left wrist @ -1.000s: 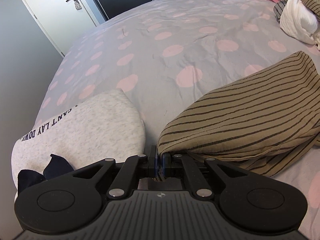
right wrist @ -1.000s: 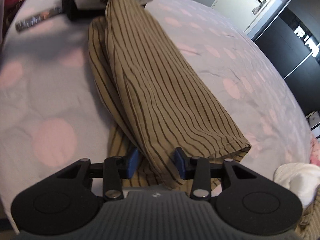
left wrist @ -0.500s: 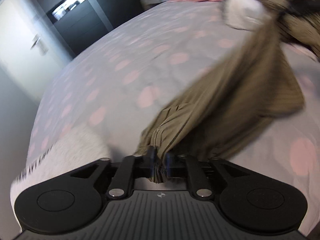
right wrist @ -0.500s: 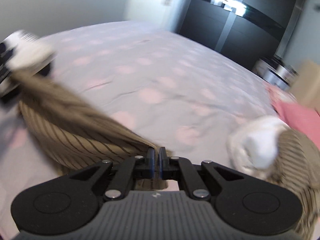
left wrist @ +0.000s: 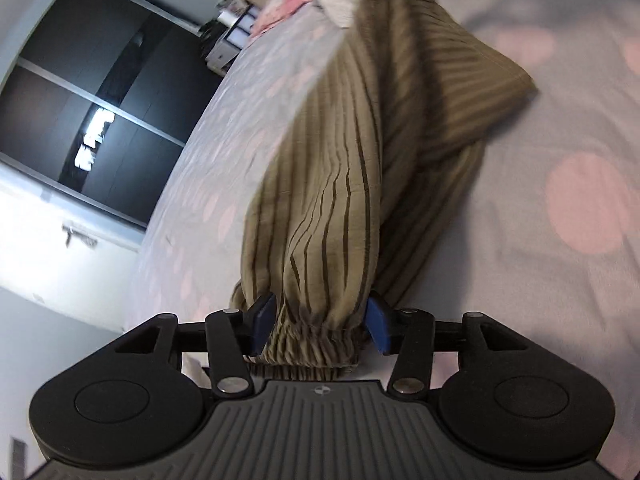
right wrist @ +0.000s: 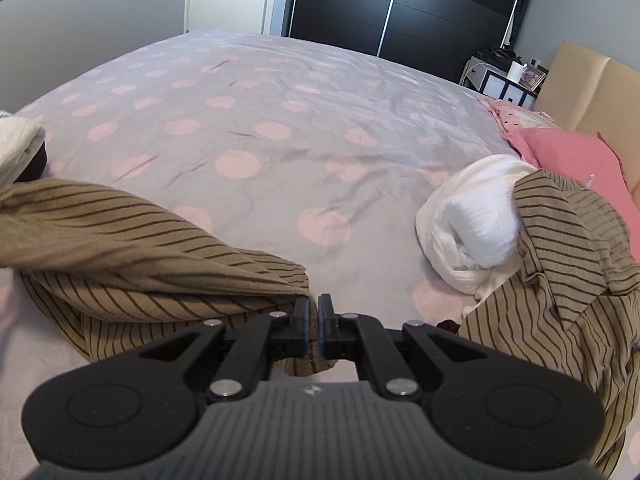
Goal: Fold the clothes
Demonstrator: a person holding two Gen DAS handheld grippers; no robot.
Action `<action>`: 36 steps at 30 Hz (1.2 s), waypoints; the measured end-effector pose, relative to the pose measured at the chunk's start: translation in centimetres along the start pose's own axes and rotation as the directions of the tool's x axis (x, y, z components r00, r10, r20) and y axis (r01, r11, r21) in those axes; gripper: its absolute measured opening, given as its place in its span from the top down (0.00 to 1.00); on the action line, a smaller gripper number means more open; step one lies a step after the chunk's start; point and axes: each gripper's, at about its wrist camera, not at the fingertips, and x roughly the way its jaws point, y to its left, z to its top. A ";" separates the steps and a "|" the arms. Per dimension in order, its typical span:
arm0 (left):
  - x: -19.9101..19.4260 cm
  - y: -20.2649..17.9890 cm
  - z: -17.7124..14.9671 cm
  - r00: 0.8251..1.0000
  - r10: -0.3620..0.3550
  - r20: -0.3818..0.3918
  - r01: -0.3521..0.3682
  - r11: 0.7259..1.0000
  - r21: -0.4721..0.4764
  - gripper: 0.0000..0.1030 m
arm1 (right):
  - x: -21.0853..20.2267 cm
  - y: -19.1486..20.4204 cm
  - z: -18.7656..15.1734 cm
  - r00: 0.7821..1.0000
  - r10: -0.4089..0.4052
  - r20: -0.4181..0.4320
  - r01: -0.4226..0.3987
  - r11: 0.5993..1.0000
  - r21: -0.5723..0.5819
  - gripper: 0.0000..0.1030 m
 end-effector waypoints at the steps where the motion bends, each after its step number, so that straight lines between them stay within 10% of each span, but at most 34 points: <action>1: 0.3 -0.4 0.1 1.000 0.016 -0.009 -0.016 1.000 0.015 0.55 | -0.1 -0.1 0.1 1.000 -0.001 0.004 0.001 1.000 0.001 0.95; 9: -0.1 4.6 1.2 0.998 0.059 -0.013 -0.061 0.975 -0.215 0.92 | -1.8 -0.5 0.5 0.999 0.002 0.036 -0.002 1.000 -0.005 0.95; 20: -9.2 17.0 1.4 0.969 0.202 0.144 -0.049 0.725 -0.687 0.95 | -9.7 -0.1 1.7 0.979 -0.003 0.206 0.012 0.999 -0.042 0.95; 29: -17.9 22.7 2.9 0.874 0.388 0.294 -0.038 0.657 -0.753 0.95 | -22.3 -0.8 3.5 0.836 -0.102 0.539 0.085 0.995 0.056 0.96; 36: -19.9 27.4 6.2 0.859 0.402 0.317 -0.048 0.681 -0.731 0.95 | -28.5 -1.2 6.8 0.726 -0.197 0.659 0.201 0.977 0.071 0.96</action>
